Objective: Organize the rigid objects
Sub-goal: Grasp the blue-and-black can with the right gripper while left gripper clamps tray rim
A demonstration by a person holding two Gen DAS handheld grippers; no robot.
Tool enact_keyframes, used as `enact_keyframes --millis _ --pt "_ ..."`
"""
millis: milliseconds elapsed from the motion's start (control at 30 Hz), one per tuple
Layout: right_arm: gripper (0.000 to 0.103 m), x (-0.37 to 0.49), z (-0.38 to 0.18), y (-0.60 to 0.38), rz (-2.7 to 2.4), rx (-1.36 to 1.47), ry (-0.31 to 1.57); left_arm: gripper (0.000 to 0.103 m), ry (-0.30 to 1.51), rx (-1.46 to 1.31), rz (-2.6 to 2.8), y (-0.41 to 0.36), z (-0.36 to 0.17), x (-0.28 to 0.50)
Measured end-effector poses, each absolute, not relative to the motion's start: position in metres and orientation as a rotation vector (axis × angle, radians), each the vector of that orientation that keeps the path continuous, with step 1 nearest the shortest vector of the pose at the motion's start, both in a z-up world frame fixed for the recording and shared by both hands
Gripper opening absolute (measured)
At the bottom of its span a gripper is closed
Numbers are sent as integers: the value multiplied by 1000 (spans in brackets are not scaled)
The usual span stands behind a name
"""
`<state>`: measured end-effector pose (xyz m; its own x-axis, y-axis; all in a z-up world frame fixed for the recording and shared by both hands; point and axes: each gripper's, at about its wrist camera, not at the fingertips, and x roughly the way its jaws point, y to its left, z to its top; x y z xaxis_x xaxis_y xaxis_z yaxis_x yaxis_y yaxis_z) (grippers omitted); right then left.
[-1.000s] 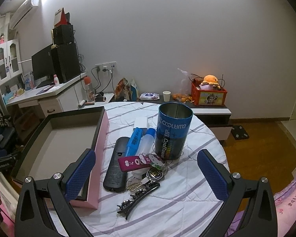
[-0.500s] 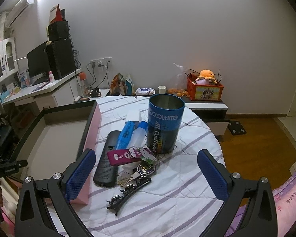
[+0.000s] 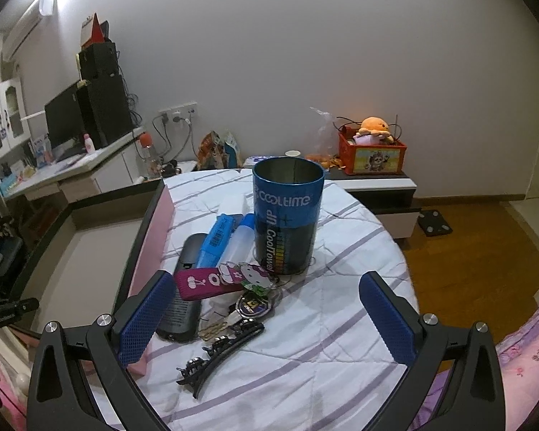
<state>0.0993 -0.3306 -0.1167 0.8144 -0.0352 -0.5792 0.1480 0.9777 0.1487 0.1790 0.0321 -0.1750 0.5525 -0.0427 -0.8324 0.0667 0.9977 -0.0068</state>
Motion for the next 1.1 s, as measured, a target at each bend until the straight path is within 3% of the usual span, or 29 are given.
enact_keyframes --millis 767,867,900,933,1100 --pt "102 187 -137 -382 -65 322 630 11 976 6 -71 37 -175 172" --pt "90 191 -136 -383 -40 328 625 10 973 8 -65 36 -175 172" --pt "77 192 -137 -383 -36 327 629 10 973 8 -64 36 -175 172" --pt "70 194 -137 -383 -25 326 635 10 973 9 -63 36 -175 172" --pt "70 191 -136 -380 -23 292 636 9 967 10 -58 34 -175 172"
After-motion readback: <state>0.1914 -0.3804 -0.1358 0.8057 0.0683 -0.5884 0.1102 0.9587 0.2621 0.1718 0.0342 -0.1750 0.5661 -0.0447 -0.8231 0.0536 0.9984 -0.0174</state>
